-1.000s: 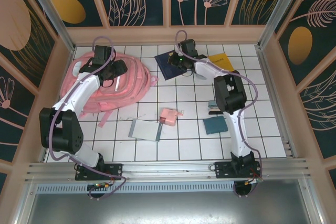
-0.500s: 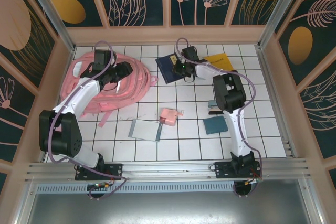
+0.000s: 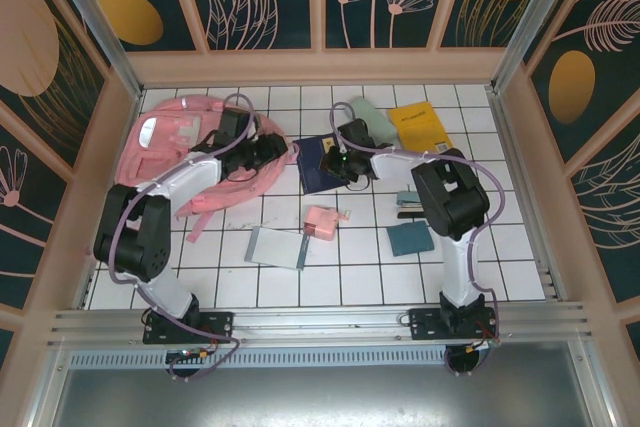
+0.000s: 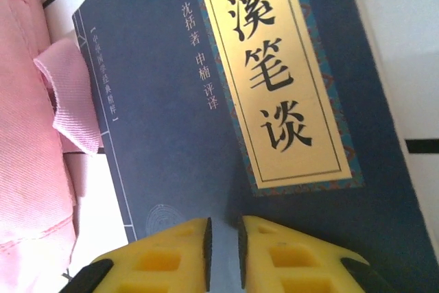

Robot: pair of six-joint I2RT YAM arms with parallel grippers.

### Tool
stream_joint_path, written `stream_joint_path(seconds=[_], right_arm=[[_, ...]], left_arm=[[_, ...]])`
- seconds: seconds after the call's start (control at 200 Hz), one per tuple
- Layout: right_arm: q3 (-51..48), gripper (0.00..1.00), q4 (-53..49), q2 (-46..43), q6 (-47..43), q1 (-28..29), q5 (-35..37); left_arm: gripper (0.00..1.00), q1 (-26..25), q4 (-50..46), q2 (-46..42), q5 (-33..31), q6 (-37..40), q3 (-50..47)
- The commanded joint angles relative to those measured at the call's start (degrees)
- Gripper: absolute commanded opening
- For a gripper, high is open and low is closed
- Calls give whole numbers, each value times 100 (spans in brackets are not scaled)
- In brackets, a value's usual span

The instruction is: Pack the student bag

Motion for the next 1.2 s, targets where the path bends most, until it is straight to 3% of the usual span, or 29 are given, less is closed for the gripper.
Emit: stream_joint_path(seconds=[0.0, 0.12, 0.42, 0.911, 1.191], right_arm=[[132, 28, -421, -440, -185, -26, 252], [287, 37, -782, -587, -634, -90, 673], [349, 42, -851, -133, -1482, -356, 504], [225, 41, -622, 285, -1133, -206, -81], [20, 41, -253, 248, -691, -211, -518]], left_arm=[[43, -177, 435, 326, 72, -271, -129], [42, -283, 585, 572, 13, -321, -209], [41, -460, 731, 1233, 66, -383, -73], [38, -586, 721, 2049, 66, -493, 234], [35, -587, 2113, 1916, 1046, -1233, 158]])
